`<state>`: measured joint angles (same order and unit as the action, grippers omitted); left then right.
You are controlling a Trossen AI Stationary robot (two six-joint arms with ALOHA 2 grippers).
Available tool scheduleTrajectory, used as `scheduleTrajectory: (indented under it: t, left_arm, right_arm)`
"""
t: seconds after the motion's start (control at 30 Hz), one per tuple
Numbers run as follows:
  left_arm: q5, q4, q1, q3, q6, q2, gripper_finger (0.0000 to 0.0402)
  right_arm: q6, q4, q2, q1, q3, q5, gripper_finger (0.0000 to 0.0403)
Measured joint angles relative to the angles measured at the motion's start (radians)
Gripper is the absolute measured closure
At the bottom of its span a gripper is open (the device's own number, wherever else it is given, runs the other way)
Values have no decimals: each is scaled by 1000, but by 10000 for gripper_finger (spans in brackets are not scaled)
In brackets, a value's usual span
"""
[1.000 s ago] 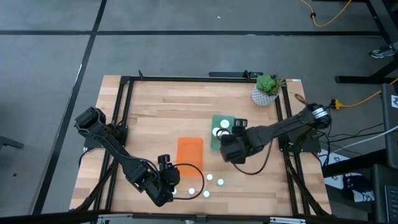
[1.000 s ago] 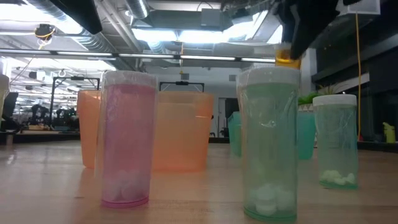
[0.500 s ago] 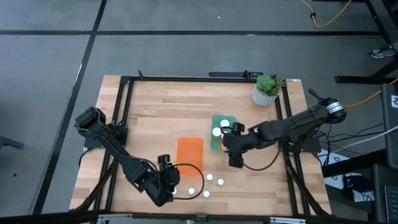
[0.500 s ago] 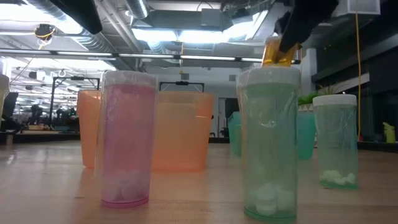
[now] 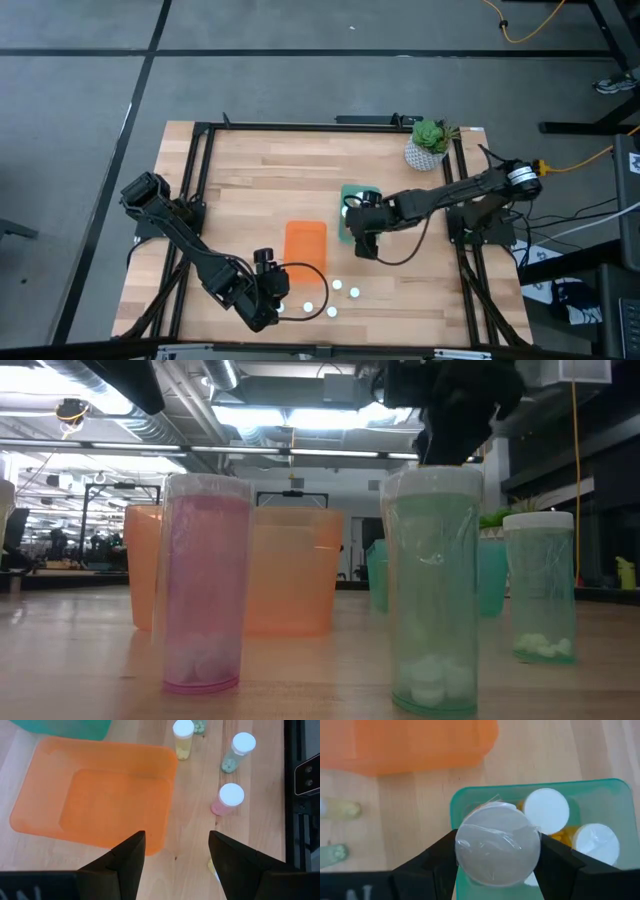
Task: Pick and place medicine bottles into bin by pill shape (circle, oval)
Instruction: Put the big orange capsule bottle into the green bin
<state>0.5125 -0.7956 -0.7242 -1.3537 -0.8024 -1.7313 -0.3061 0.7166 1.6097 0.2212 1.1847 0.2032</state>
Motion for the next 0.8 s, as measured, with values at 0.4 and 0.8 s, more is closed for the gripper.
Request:
scheduleTrajectory:
  t: [0.4,0.8]
  left_arm:
    - [0,0,0,0,0,0,190]
    - [0,-1,0,0,0,0,190]
  right_arm:
    - [30,-21,108,-52,1,-41,188]
    - [4,-23,135,-62,1,-64,161]
